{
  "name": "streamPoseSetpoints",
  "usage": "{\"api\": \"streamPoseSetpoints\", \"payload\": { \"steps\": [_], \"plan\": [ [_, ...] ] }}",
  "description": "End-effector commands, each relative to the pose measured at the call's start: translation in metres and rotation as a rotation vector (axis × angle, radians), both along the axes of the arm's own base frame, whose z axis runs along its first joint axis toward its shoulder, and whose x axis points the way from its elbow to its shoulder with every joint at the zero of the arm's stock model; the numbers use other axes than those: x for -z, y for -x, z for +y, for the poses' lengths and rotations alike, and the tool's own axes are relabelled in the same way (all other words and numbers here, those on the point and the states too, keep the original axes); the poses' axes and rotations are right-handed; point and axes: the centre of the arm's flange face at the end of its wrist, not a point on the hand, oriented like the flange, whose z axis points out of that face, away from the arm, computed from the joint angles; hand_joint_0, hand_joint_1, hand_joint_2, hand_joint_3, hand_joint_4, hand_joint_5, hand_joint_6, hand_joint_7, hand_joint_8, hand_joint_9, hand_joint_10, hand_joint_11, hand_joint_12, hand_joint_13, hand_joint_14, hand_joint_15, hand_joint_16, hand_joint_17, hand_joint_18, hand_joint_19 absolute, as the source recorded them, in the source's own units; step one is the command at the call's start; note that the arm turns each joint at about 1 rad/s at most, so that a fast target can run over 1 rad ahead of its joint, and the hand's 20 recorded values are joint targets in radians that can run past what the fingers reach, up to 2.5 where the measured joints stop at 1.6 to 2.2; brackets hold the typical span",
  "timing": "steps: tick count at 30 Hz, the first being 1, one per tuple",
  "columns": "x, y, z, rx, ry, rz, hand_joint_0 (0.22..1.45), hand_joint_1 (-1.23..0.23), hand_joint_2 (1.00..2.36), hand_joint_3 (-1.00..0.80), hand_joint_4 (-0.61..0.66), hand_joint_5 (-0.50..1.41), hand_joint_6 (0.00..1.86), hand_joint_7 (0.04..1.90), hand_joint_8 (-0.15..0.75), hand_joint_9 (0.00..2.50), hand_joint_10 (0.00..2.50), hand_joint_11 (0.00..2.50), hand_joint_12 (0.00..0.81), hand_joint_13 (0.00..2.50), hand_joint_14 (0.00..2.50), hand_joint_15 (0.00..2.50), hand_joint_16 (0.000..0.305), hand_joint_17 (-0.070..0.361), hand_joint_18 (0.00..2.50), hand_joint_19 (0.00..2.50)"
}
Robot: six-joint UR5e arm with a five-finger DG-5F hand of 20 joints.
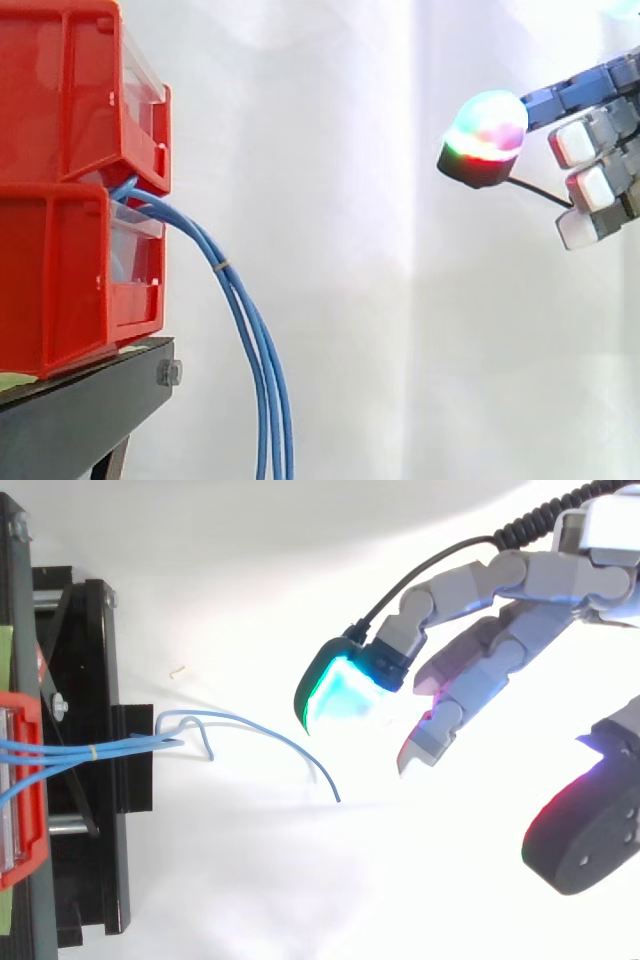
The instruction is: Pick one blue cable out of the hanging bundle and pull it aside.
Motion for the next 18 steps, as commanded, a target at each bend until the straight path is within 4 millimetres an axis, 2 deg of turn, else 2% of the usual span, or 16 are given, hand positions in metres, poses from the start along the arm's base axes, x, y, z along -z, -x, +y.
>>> {"api": "streamPoseSetpoints", "payload": {
  "steps": [1,3,7,18],
  "plan": [
    [-0.0157,-0.0050,0.0038,-0.030,-0.009,-0.022,0.49,-0.63,1.00,-0.48,0.21,-0.17,0.50,0.67,0.259,0.94,0.01,0.24,0.291,0.88,0.01,0.36,0.052,0.116,0.62,0.31],
    [-0.0219,-0.0031,0.0072,-0.066,-0.010,0.009,0.50,-0.63,1.00,-0.48,0.21,-0.17,0.50,0.68,0.258,0.94,0.01,0.25,0.293,0.88,0.02,0.37,0.052,0.116,0.62,0.31],
    [-0.0174,0.0043,0.0090,-0.093,-0.011,0.076,0.50,-0.63,1.00,-0.47,0.21,-0.17,0.50,0.68,0.257,0.95,0.01,0.26,0.297,0.89,0.01,0.37,0.052,0.117,0.63,0.31],
    [-0.0218,-0.0018,0.0103,-0.098,-0.016,0.023,0.50,-0.63,1.00,-0.47,0.22,-0.17,0.50,0.68,0.257,0.96,0.01,0.26,0.293,0.89,0.02,0.38,0.052,0.116,0.64,0.33]
  ]
}}
